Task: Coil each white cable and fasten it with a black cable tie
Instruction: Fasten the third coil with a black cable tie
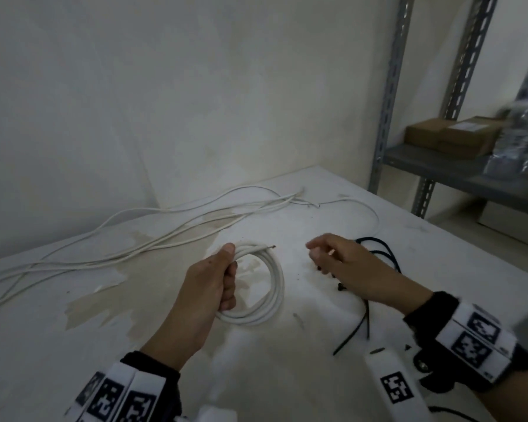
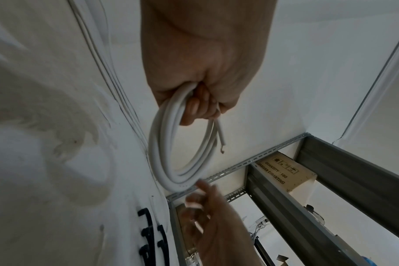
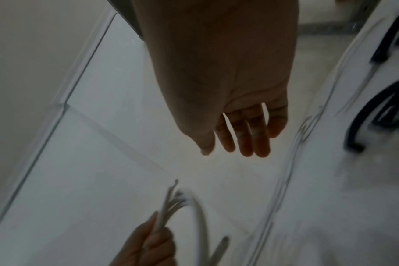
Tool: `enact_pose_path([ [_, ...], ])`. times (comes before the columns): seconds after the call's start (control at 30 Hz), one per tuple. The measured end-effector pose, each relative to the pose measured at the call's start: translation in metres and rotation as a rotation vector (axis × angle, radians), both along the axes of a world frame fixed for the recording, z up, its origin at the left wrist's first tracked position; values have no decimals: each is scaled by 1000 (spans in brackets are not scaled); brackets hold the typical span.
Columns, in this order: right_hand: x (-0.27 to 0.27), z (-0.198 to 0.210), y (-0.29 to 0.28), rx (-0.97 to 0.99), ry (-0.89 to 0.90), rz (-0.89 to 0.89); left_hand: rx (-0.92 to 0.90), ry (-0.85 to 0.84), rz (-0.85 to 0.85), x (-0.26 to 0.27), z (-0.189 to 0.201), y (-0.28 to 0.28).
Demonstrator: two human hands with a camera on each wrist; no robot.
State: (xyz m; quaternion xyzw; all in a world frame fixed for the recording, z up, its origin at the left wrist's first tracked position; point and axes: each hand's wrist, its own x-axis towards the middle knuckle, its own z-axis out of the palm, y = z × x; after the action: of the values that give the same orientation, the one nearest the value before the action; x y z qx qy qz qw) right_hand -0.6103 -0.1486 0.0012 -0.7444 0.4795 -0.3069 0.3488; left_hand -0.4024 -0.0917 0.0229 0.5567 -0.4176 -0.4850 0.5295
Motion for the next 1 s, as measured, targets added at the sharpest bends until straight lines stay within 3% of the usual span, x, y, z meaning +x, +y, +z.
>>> enact_pose_path([
  [0.2,-43,-27,-7,74,411,-119,17,-30,-2,-1,-4,-2],
  [0.43,-43,-31,-15,209,624,-174,23,-7,-2,-2,-7,-6],
  [0.83,-23,-27,-21,165,650,-226,-1,16,45,18,-5,0],
  [1.0,-16,-11,-16,20,594,-241,-21,28,81,32,-6,3],
])
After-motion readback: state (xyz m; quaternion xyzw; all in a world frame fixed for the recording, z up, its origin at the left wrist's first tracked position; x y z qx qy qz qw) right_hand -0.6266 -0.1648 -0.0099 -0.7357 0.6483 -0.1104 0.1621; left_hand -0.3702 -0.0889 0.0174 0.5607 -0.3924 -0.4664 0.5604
